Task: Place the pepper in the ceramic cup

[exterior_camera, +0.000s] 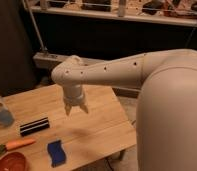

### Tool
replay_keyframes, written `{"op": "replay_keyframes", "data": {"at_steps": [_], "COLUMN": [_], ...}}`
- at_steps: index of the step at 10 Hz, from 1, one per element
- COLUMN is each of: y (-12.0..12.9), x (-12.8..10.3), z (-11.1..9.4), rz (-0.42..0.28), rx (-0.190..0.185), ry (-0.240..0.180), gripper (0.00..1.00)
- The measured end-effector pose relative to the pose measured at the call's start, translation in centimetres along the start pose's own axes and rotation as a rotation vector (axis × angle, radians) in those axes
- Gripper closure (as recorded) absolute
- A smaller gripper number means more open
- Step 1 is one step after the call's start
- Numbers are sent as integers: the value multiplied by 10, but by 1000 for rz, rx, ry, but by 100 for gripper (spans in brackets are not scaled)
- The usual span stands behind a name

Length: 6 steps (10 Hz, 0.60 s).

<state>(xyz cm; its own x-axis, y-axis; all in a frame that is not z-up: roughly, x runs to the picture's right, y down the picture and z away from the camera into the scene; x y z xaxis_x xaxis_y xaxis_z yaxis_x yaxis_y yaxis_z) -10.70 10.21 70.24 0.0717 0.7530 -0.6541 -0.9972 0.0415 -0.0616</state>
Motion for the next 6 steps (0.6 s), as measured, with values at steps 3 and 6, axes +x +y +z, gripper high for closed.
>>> {"op": "replay_keyframes", "data": {"at_steps": [3,6], "y": [0,2], "x": [0,-4], "z": [0,-2], "rz": [0,-103], "rx": [0,33], "ry": [0,-21], "gripper": [35,35]}}
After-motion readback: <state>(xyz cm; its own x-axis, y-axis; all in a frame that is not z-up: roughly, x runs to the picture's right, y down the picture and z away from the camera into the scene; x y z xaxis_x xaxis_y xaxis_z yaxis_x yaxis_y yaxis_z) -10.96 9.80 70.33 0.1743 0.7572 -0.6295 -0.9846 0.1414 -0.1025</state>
